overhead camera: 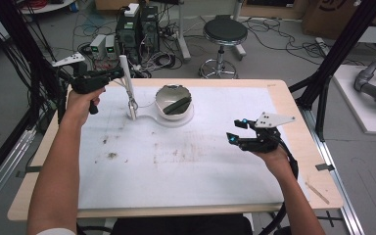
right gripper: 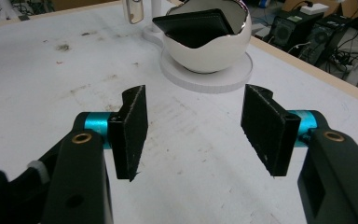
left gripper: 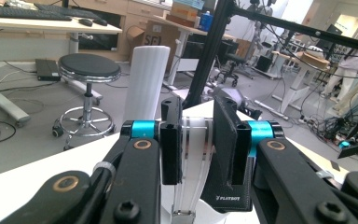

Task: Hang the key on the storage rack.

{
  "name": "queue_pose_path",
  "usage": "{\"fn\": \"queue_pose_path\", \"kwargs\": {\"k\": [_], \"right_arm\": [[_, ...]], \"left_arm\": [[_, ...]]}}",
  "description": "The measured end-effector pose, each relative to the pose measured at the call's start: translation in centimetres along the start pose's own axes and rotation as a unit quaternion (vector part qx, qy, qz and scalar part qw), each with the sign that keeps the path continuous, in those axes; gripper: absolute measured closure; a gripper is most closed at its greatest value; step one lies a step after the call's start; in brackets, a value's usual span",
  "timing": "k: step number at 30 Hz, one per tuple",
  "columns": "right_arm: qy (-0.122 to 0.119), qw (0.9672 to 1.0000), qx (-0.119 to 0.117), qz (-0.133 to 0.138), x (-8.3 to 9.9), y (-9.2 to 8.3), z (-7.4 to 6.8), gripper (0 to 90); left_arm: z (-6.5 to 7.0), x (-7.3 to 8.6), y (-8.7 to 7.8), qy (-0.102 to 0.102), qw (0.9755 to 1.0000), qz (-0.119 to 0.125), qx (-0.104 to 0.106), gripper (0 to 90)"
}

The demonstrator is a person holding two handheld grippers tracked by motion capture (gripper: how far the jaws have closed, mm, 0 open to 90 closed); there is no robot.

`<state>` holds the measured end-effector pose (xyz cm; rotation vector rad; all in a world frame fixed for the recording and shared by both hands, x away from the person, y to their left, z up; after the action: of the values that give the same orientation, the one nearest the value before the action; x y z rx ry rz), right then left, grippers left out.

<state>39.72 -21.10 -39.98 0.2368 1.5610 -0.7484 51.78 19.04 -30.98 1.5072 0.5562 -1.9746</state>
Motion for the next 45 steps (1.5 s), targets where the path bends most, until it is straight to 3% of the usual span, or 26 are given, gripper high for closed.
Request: {"fn": "queue_pose_path", "kwargs": {"k": [16, 21, 24, 33, 35, 39, 43, 45], "right_arm": [[0.006, 1.0000, -0.004, 0.003, 0.0, -0.1, -0.1, 42.2], [0.005, 1.0000, -0.005, 0.002, 0.1, 0.0, -0.1, 42.2], [0.005, 1.0000, -0.004, 0.001, 0.1, 0.0, -0.1, 42.2], [0.004, 1.0000, -0.004, 0.000, 0.1, -0.1, -0.2, 42.2], [0.000, 1.0000, 0.003, -0.001, 0.1, -0.1, 0.0, 42.1], [-0.003, 0.9996, 0.026, -0.007, 0.0, -0.4, 0.6, 38.3], [-0.009, 0.9969, 0.076, -0.019, 0.3, -0.7, 1.6, 27.1], [-0.008, 0.9945, 0.099, -0.032, 0.7, -0.8, 2.2, 23.7]], "left_arm": [[-0.5, 0.3, 0.1, -0.011, 0.9999, 0.013, 0.000, 71.8], [-0.7, 0.7, 0.2, -0.009, 0.9999, 0.003, -0.009, 69.0], [-0.8, 0.3, 0.1, -0.011, 0.9997, 0.016, -0.017, 67.1], [0.1, -1.2, -1.5, 0.016, 0.9988, 0.038, -0.026, 66.1], [0.5, -1.4, -1.9, 0.028, 0.9983, 0.041, -0.029, 65.0], [1.2, -1.3, -2.9, 0.042, 0.9972, 0.042, -0.047, 50.5], [1.9, -0.8, -4.1, 0.055, 0.9949, 0.041, -0.073, 32.2], [2.3, -0.2, -4.6, 0.066, 0.9938, 0.032, -0.083, 27.6]]}}
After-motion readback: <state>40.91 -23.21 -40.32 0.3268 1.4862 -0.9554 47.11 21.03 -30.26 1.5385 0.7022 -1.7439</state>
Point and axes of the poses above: each handheld gripper's, and its own axes: y roughly forward along the jaws, x roughly out of its underside, z roughly to its right, the point moved 9 cm from there along y, roughly forward along the jaws, and after that the axes turned 8 degrees about z, right-handed, at the moved point
